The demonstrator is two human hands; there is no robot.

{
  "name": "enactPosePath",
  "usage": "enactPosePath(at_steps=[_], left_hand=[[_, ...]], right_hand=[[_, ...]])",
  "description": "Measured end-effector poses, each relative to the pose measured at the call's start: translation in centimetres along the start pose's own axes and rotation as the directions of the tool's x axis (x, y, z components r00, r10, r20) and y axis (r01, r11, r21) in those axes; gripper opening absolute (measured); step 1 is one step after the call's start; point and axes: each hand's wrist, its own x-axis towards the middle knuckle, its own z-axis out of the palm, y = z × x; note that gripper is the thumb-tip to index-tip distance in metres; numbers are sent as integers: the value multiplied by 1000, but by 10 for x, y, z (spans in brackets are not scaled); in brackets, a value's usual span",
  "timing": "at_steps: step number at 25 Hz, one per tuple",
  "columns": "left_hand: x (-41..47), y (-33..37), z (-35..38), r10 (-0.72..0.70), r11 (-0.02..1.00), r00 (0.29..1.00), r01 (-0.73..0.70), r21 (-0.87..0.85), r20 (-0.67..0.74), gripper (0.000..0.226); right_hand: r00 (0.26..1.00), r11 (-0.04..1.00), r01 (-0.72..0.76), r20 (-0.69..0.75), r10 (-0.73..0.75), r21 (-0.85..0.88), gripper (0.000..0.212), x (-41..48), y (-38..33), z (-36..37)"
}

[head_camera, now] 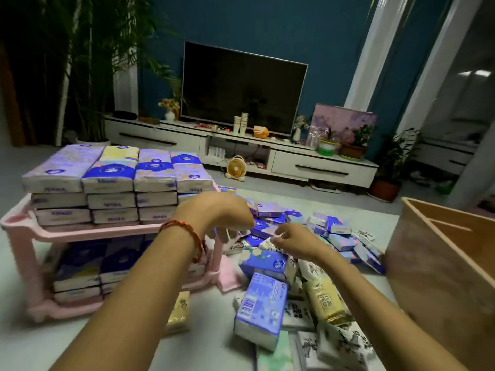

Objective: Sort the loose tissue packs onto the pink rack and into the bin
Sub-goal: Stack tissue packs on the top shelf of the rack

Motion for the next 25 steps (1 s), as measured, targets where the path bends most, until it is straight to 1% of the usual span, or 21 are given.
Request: enactPosePath(at_steps=[1, 3, 6, 8, 10, 12, 13, 14, 15, 16, 17, 19, 20, 21, 22, 23, 24, 25], left_hand=[[5, -2, 3, -7, 1000, 999, 8, -29, 32, 27], [18, -3, 15, -23, 999, 997, 21, 28, 80, 29], [43, -5, 39, -57, 994, 974, 34, 105, 219, 28], [54, -4, 51, -71, 994, 963, 45, 102, 261, 17], [61, -4, 59, -54, 998, 973, 46, 43, 224, 17], [63, -5, 61, -46, 999, 983, 44, 15, 180, 19], [65, -7, 60, -39, 999, 985, 38, 10, 166, 20], [66, -10, 58, -29, 1000, 987, 30, -2, 155, 21], [66, -12, 55, -14, 999, 991, 20, -43, 134, 21], [68, -14, 53, 9, 993, 996, 1, -114, 88, 22], [69, -14, 50, 31, 980, 999, -27, -199, 17, 20], [66, -9, 45, 63, 942, 980, -122, -314, -191, 16], [62, -3, 42, 77, 930, 950, -179, -322, -303, 15], [57, 3, 41, 96, 925, 904, -236, -299, -416, 23], [53, 10, 40, 118, 925, 837, -289, -248, -534, 38], [47, 16, 39, 133, 929, 747, -324, -181, -651, 55], [42, 21, 37, 138, 940, 655, -322, -109, -743, 69], [38, 23, 34, 135, 958, 580, -282, -42, -804, 79]], right_hand=[[1000, 999, -16, -23, 17, 42, 39, 7, 3, 4], [999, 994, -18, -37, 22, 104, 43, 22, 4, 13], [999, 996, 30, -35, -27, 87, 50, 50, -3, 25], [999, 998, 13, -47, -11, 61, 52, 68, -4, 30], [999, 999, -42, -31, 43, 30, 54, 86, 2, 38], [997, 993, -71, -6, 71, -90, 58, 96, 13, 44], [997, 991, -83, -15, 82, -103, 58, 99, 18, 44], [995, 995, -93, -32, 92, -29, 54, 100, 20, 41], [994, 988, -97, -47, 103, 123, 48, 99, 21, 36], [992, 948, -82, -66, 107, 308, 40, 97, 20, 29], [991, 876, -55, -79, 106, 480, 33, 95, 15, 18], [998, 664, -12, -37, 60, 748, 18, 84, 2, -7], [1000, 551, -7, 3, 8, 834, 10, 75, -9, -18], [998, 473, -15, 39, -40, 881, 6, 65, -19, -29], [995, 457, -13, 55, -78, 889, 6, 54, -29, -39], [992, 484, 5, 57, -113, 875, 6, 45, -36, -46], [987, 514, 38, 49, -155, 857, 6, 35, -42, -52], [978, 528, 69, 47, -204, 846, 10, 26, -48, -56]])
